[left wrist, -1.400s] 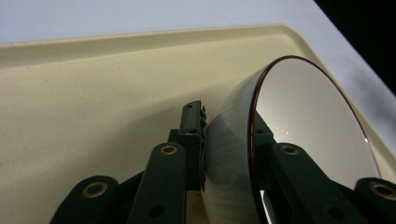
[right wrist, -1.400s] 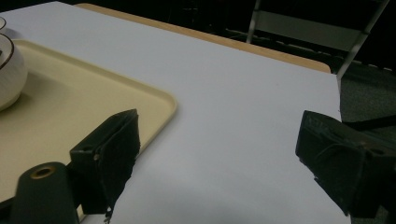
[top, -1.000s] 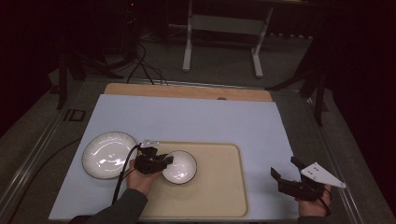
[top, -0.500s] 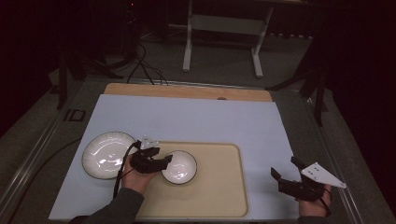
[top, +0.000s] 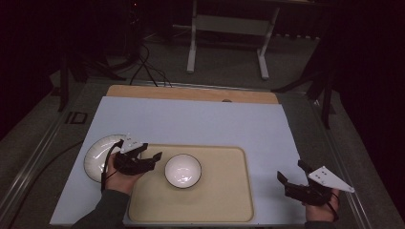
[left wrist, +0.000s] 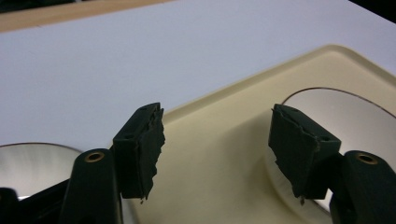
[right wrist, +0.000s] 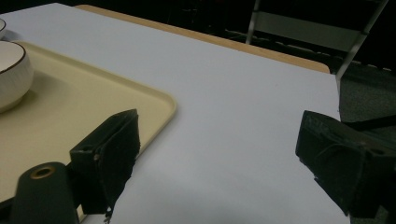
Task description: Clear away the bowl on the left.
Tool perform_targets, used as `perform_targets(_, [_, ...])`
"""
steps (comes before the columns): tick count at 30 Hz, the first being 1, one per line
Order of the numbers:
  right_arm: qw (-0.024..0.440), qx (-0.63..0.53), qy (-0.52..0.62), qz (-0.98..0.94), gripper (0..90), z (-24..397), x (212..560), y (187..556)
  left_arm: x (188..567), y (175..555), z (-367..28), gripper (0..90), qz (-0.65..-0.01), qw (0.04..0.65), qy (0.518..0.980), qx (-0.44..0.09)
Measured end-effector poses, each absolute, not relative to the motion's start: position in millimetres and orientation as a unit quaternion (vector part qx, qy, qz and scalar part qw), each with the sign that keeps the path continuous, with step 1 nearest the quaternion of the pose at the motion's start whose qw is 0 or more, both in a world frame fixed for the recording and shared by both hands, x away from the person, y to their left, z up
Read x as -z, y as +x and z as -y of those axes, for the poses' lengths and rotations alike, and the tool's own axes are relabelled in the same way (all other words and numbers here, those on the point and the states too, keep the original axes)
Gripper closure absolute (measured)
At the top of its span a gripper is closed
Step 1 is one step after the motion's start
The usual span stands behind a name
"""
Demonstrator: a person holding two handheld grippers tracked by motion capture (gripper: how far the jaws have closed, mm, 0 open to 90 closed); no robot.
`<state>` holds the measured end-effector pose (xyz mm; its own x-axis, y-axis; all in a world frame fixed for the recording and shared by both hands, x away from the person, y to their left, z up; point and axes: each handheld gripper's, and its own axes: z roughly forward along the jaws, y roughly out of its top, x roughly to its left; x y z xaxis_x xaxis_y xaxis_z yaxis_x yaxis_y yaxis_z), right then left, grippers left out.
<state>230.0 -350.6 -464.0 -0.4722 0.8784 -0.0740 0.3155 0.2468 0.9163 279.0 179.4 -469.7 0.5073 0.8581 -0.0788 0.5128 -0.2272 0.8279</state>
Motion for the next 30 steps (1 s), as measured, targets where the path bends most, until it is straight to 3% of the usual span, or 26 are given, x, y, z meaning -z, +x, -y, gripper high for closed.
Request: perform_targets(30, [0.311, -0.456, 0.415, -0.723, 13.5, 351.8, 463.7, 229.9, 470.0, 262.4, -295.2, 35.3, -0.571, 0.42, 0.652, -0.27])
